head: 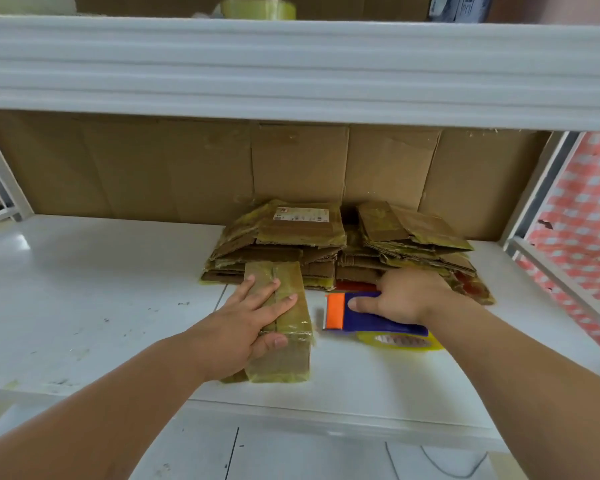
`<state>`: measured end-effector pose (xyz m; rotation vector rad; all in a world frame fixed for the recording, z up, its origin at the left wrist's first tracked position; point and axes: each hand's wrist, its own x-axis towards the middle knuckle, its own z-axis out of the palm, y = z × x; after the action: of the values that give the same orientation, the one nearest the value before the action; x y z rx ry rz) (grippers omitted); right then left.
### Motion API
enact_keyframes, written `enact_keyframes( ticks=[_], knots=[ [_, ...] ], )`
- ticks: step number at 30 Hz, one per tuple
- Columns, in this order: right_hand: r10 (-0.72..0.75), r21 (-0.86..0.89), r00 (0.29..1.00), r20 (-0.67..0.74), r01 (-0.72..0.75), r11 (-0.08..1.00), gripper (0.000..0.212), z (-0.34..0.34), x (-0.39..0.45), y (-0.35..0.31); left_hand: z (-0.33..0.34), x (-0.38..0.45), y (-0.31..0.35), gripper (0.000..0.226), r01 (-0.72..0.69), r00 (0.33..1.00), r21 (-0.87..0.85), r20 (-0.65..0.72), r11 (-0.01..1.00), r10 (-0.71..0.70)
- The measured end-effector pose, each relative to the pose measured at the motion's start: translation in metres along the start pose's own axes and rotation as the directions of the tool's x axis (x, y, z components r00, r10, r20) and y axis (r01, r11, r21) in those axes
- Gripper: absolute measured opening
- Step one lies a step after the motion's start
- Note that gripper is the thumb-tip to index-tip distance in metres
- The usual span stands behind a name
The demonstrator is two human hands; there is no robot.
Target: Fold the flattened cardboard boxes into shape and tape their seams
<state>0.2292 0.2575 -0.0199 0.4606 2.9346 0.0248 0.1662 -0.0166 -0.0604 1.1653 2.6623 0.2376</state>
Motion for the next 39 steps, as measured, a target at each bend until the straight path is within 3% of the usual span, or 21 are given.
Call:
enact_keyframes(
  ticks=[4,10,13,16,19,23,27,30,33,36,39],
  knots=[
    [-0.049,-0.130,0.974,-0.222,0.020,0.991,0.056,0.030,-0.014,0.010,-0.002,0.001,0.002,0.075,0.021,1.000,-0.021,0.018,1.000,-0.020],
    [-0.034,-0.090,0.994,-0.106,0.024,0.996,0.048,0.077,-0.033,0.011,-0.002,-0.003,0.002,0.077,0.041,0.999,-0.103,0.006,0.994,-0.041],
    [-0.025,-0.073,0.942,-0.334,0.001,0.997,0.052,0.074,-0.040,0.003,-0.002,-0.003,0.000,0.064,0.018,1.000,-0.092,0.001,0.996,-0.018],
    [-0.188,0.051,0.837,-0.514,0.249,0.967,0.044,0.069,-0.045,-0.023,-0.002,-0.002,0.000,0.069,0.000,1.000,-0.082,-0.017,0.997,-0.001],
    [-0.357,0.162,0.817,-0.453,0.469,0.868,0.037,0.077,-0.052,-0.060,0.003,-0.005,0.000,0.068,-0.024,0.996,-0.035,-0.089,0.999,0.021],
    [-0.210,0.421,0.861,-0.464,0.423,0.803,0.023,0.088,-0.059,-0.082,0.012,-0.011,0.000,0.062,0.017,0.981,-0.047,-0.190,0.999,-0.026],
    [-0.090,0.695,0.943,-0.320,0.298,0.654,0.050,0.103,-0.070,-0.102,0.022,-0.016,0.005,0.061,0.040,0.977,-0.298,-0.187,0.954,-0.100],
    [-0.074,0.810,0.985,-0.155,0.169,0.561,0.052,0.106,-0.069,-0.102,0.023,-0.022,0.015,0.061,0.082,0.977,-0.594,-0.111,0.801,-0.182],
    [-0.043,0.898,0.996,-0.076,0.087,0.432,0.052,0.102,-0.066,-0.103,0.023,-0.022,0.020,0.074,0.106,0.970,-0.786,-0.053,0.609,-0.237],
    [-0.034,0.950,0.999,0.011,0.000,0.313,0.077,0.110,-0.072,-0.123,0.028,-0.017,0.021,0.086,0.076,0.958,-0.964,0.000,0.256,-0.286],
    [0.011,0.981,0.999,0.034,-0.035,0.189,0.088,0.117,-0.075,-0.141,0.034,-0.013,0.027,0.064,-0.044,0.926,-0.993,0.000,-0.110,-0.378]
  ],
)
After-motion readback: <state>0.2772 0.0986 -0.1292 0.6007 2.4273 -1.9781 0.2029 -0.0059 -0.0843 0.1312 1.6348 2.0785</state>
